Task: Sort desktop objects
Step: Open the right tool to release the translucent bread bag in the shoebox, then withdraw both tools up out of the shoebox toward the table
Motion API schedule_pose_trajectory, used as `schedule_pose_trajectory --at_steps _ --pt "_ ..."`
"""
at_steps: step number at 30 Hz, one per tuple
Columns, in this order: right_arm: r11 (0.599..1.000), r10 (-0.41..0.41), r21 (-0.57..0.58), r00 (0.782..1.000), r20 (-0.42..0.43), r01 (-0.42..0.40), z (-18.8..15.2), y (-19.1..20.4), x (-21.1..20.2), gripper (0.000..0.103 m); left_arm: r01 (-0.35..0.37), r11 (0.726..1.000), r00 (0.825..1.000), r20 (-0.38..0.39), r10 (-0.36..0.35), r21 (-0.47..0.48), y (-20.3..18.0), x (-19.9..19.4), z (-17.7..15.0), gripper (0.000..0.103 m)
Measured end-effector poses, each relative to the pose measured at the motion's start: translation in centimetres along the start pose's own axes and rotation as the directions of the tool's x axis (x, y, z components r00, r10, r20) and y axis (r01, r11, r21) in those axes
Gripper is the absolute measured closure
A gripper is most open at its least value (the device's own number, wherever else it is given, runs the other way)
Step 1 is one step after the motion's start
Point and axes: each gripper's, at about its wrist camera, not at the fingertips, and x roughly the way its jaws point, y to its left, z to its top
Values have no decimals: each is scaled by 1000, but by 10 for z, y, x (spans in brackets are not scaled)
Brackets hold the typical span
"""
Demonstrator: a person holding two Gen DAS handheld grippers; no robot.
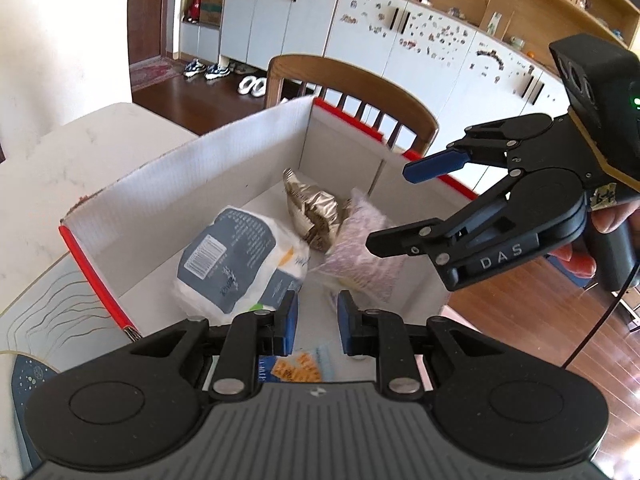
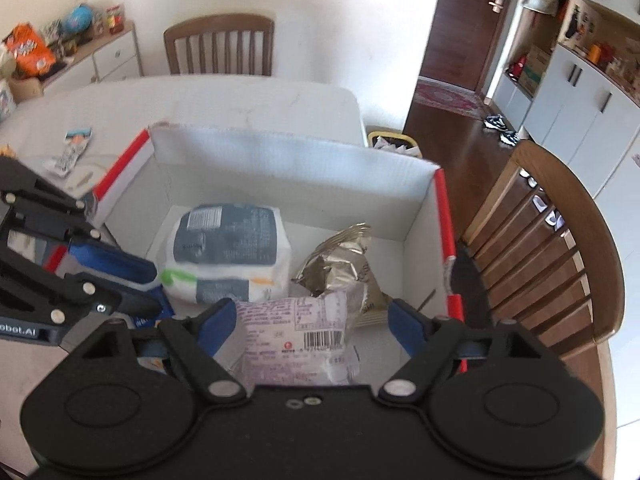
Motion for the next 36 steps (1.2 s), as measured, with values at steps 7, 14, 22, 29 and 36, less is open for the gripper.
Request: schedule_pose_trajectory --at_steps 7,14,22,29,36 --pt "998 18 67 999 36 -21 -5 3 -21 19 14 1000 999 40 -14 0 -6 -18 -3 83" --pt "993 32 108 998 57 -38 -11 17 -36 17 6 1000 998 61 -5 -7 -6 -33 -11 83" --pt "992 23 124 996 83 -33 -12 35 -50 17 0 1000 997 77 0 3 -4 -50 -22 83" --pt "990 7 140 997 82 -18 -13 49 -56 17 1 1000 995 95 -3 25 -4 -63 -30 83" --pt "985 -6 172 996 87 -9 -15 60 -60 16 9 999 994 109 -13 37 -1 -75 -37 83"
